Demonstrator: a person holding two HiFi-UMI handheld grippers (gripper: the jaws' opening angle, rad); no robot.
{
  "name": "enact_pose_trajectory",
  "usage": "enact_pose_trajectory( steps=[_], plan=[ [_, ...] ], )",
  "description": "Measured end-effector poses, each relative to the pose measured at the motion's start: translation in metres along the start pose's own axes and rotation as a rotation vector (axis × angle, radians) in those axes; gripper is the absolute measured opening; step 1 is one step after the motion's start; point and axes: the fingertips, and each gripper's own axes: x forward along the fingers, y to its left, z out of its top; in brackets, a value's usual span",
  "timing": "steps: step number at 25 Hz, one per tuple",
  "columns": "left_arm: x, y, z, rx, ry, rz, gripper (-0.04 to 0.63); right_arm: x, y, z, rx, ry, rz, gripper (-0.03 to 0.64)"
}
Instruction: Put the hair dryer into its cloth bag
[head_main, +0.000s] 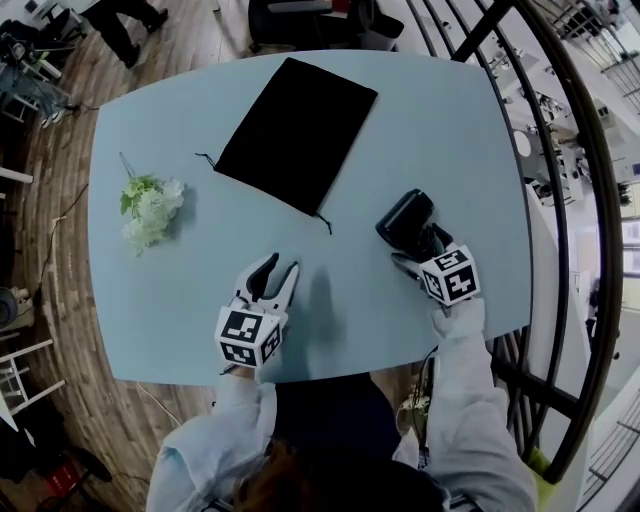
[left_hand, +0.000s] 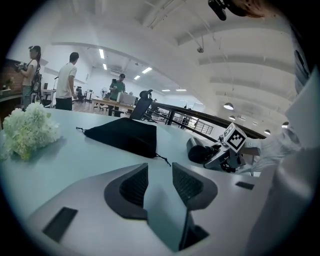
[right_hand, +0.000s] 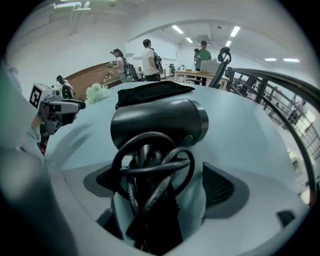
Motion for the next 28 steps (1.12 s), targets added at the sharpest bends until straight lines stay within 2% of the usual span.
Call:
enact_pose_trajectory(
  steps=[5, 8, 13, 22, 28],
  plan=[
    [0.001, -0.007, -0.001, -0.006, 0.002, 0.000, 0.147, -0.002, 0.002, -0.001, -0.015, -0.007, 0.008, 0.497],
    [-0.001, -0.006, 0.001, -0.005, -0.005, 0.005, 0.147, -0.004, 0.005, -0.001, -0.029, -0.007, 0.016, 0.392],
    [-0.007, -0.005, 0.003, -0.008, -0.011, 0.021, 0.147, -0.005, 0.009, -0.001, -0.013, 0.000, 0.005, 0.337],
    [-0.026, 0.001, 0.010, 0.004, -0.025, 0.054, 0.147, -0.013, 0.015, -0.003, -0.002, -0.040, -0.081, 0.309],
    [-0.038, 0.012, 0.015, 0.031, -0.030, 0.080, 0.147, -0.016, 0.024, -0.005, 0.032, -0.063, -0.099, 0.308]
  ],
)
